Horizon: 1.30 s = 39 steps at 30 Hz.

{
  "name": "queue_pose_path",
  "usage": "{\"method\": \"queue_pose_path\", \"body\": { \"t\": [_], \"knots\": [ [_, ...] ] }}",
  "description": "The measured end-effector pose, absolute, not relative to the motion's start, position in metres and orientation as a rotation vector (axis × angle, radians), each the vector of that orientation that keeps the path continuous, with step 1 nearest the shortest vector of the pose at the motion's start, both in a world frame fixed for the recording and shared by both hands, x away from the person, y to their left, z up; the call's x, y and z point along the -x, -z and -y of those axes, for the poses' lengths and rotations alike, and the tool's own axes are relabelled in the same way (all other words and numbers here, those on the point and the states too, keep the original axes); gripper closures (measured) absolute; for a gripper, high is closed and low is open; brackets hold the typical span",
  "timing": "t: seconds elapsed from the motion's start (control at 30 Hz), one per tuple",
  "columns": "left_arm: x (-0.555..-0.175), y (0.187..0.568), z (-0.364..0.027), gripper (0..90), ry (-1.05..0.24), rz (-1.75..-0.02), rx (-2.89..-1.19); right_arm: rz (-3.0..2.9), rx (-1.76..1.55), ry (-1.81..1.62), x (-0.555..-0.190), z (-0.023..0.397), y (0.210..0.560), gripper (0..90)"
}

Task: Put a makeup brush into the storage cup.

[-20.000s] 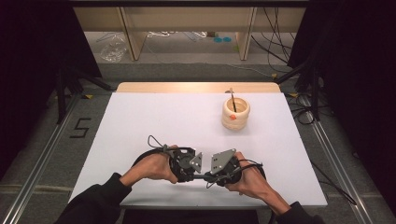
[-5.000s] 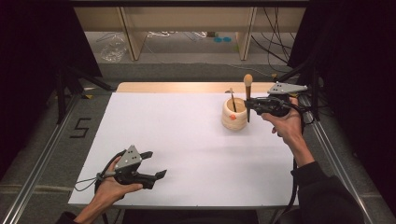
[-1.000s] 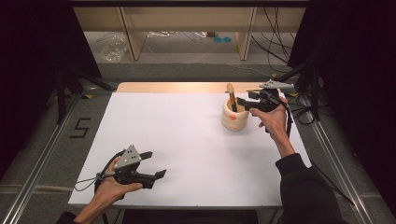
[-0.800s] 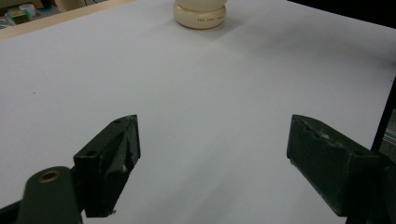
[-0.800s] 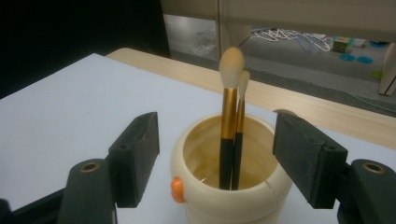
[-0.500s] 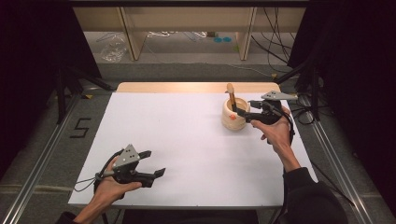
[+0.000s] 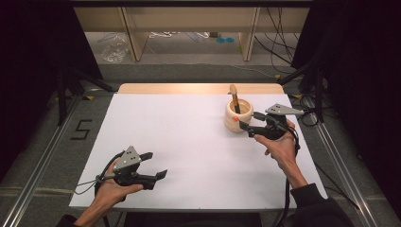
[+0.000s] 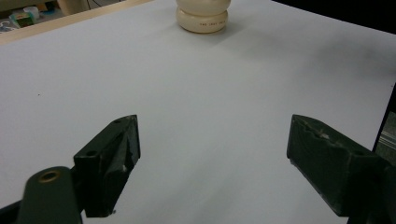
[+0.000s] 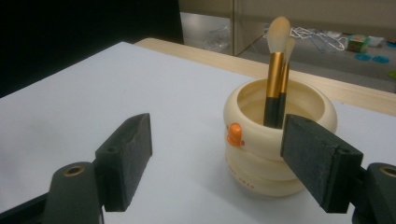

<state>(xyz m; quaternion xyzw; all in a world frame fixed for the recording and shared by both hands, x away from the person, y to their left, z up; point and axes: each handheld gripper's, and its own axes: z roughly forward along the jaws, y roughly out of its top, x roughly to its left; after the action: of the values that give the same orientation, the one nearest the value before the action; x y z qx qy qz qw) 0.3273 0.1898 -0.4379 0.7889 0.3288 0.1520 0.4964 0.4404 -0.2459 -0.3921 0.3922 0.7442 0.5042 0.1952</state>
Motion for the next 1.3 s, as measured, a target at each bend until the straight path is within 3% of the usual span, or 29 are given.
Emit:
{"method": "queue_pose_path", "body": {
  "t": [1.3],
  "knots": [
    [-0.327, 0.433, -0.194, 17.2, -0.381, -0.8, -1.876, -2.138, -1.04, -1.472, -0.369, 0.227, 0.409, 23.4]
  ]
}}
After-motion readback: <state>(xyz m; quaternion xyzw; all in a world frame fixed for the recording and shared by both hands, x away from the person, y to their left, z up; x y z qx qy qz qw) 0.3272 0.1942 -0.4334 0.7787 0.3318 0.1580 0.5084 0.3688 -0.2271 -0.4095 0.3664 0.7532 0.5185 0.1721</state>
